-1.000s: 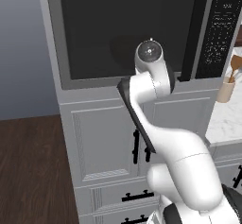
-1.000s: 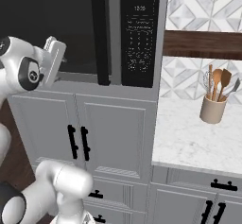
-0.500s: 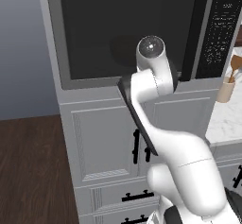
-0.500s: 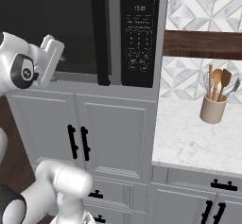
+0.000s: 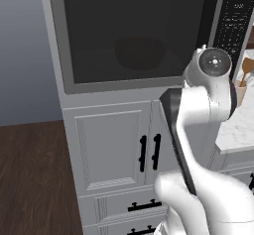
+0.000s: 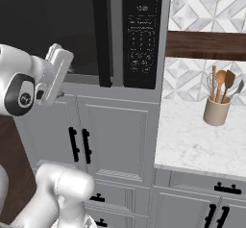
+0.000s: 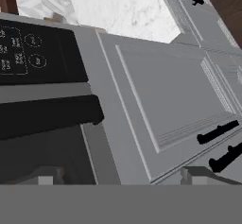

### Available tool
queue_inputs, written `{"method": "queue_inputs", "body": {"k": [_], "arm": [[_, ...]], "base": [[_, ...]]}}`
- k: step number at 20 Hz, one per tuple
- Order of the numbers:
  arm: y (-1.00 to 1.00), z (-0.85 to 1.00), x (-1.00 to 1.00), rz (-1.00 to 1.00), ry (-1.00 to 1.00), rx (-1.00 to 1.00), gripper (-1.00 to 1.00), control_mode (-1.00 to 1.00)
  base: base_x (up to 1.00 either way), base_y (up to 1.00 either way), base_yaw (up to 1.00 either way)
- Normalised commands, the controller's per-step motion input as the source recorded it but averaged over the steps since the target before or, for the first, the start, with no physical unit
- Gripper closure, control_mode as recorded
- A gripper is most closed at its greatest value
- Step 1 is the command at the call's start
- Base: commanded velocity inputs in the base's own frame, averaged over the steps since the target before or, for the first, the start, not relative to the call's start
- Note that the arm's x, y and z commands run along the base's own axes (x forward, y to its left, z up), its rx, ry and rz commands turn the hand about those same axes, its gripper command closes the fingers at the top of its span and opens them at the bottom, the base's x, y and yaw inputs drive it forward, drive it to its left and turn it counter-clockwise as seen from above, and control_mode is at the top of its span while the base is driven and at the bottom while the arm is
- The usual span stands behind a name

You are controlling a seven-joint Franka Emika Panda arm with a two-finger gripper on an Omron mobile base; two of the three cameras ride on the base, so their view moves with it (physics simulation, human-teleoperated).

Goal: Pick the carrot from the sink and place it in the bowl. Then pick the bowl and place it in the microwave. Then close the microwave door and press the start button.

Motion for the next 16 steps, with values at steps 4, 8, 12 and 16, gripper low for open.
{"method": "queue_inputs", "body": {"k": [4, 8, 12, 16], "arm": [[-1.0, 0.01, -0.44, 0.0, 0.0, 0.0, -1.0, -1.0], [-1.0, 0.0, -0.21, 0.04, 0.0, 0.0, -1.0, -1.0], [-1.0, 0.0, 0.01, 0.14, 0.0, 0.03, -1.0, -1.0], [-0.88, 0.0, 0.29, 0.19, -0.04, 0.08, -1.0, -1.0]], "base": [[0.0, 0.0, 0.0], [0.0, 0.0, 0.0], [0.0, 0.0, 0.0], [0.0, 0.0, 0.0]]}}
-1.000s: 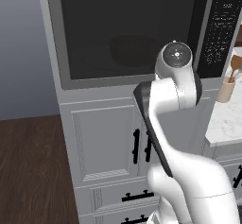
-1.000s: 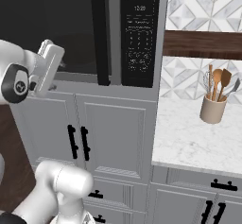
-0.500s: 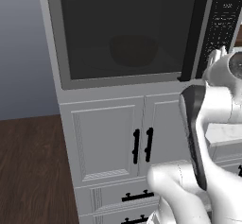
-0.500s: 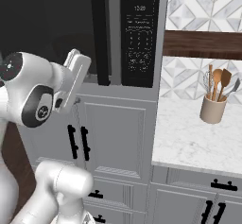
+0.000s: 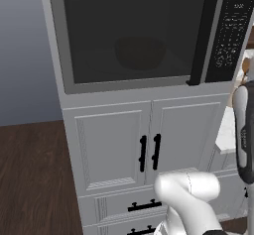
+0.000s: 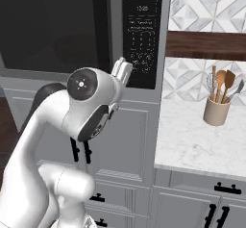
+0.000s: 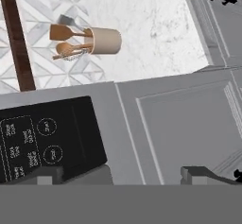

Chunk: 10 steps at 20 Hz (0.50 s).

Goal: Pick the carrot from the sink and place it in the bowl. Then pick the bowl and place it in the microwave. Then close the microwave door and press the start button.

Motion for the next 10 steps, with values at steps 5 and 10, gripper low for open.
{"method": "queue_inputs", "body": {"k": [5, 10], "arm": [[-0.45, 0.02, 0.55, 0.1, -0.01, 0.03, -1.0, -1.0], [0.0, 0.0, 0.76, 0.01, 0.0, 0.0, -1.0, -1.0]], "base": [[0.0, 0.0, 0.0], [0.0, 0.0, 0.0]]}}
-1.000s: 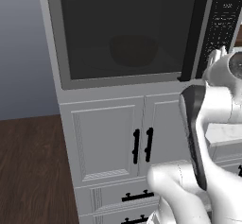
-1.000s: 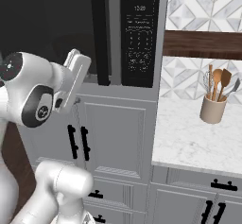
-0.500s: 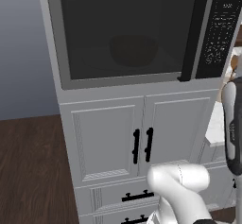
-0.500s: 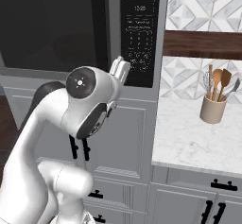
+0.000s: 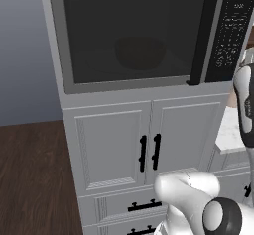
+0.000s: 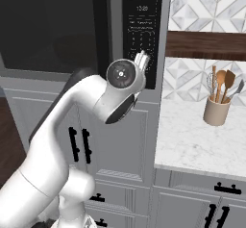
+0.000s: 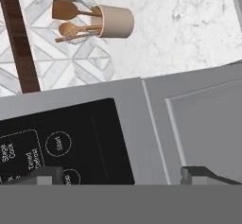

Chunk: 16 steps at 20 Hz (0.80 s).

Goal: Pick the carrot from the sink and place it in the bowl. Then pick the bowl and place it in the microwave. Then close the microwave door and press the start button.

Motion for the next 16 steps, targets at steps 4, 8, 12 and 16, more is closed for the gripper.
{"method": "queue_inputs", "body": {"k": [4, 8, 12, 16], "arm": [[-0.15, 0.0, 0.26, 0.13, -0.03, 0.03, -1.0, -1.0], [-0.2, 0.0, 0.08, 0.17, -0.11, 0.05, -1.0, -1.0], [0.0, 0.0, 0.21, 0.06, -0.03, 0.02, -1.0, -1.0], [0.0, 0.0, 0.29, 0.04, 0.0, 0.01, -1.0, -1.0]], "base": [[0.0, 0.0, 0.0], [0.0, 0.0, 0.0], [0.0, 0.0, 0.0], [0.0, 0.0, 0.0]]}}
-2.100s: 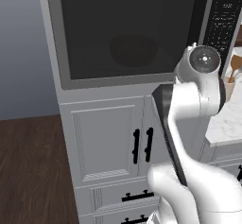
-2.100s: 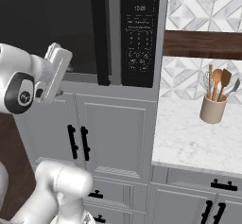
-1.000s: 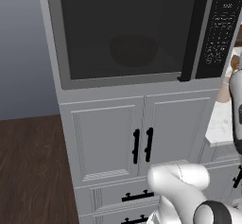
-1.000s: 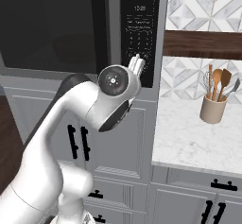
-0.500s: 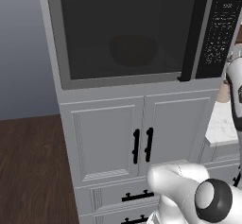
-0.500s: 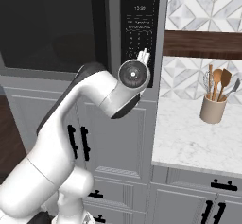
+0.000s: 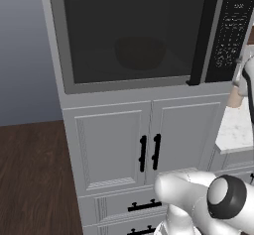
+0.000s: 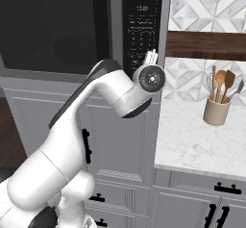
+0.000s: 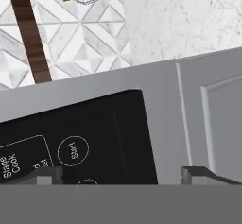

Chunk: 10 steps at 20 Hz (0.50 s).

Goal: Pick the carrot from the sink and place it in the bowl. Then pick the bowl and place it in the microwave. Then close the microwave door and press the start button.

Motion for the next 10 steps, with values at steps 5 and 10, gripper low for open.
{"method": "queue_inputs", "body": {"k": [5, 10], "arm": [[0.0, 0.0, 0.07, 0.02, 0.0, 0.0, -1.0, -1.0], [0.03, -0.03, 0.03, 0.02, 0.0, 0.0, -1.0, -1.0]], "base": [[0.0, 0.0, 0.0], [0.0, 0.0, 0.0]]}}
